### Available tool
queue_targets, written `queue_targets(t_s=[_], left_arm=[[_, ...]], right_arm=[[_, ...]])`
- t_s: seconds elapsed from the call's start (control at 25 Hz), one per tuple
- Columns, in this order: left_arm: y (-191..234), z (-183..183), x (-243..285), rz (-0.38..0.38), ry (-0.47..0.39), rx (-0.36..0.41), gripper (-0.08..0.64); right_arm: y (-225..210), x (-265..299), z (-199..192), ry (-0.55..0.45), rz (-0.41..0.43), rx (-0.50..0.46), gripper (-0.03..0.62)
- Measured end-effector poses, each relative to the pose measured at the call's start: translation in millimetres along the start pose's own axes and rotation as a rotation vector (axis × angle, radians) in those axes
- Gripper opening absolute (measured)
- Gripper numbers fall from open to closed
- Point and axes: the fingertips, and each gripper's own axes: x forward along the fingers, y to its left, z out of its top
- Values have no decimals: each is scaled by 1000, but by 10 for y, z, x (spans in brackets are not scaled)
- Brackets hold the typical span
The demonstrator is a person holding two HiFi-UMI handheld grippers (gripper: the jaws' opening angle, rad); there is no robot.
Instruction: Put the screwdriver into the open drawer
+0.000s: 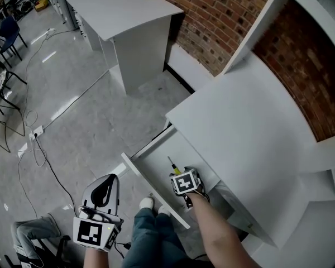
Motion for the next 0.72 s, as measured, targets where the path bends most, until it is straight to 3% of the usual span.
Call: queue_targets(t_s=[0.36, 0.44, 0.56, 0.72], left_arm=[[-246, 463, -108, -52, -91, 29, 14], [-320, 549, -115, -64, -111, 45, 14], [-430, 722, -71, -90, -151, 67, 14], [-616, 1057, 0, -118, -202, 91, 14]], right_arm=[[54, -902, 234, -125, 30, 3, 291], [38, -1148, 273, -166, 9, -22, 223], [9, -1572, 399, -273, -25, -59, 47], [-32, -2200, 566, -428, -30, -79, 12]])
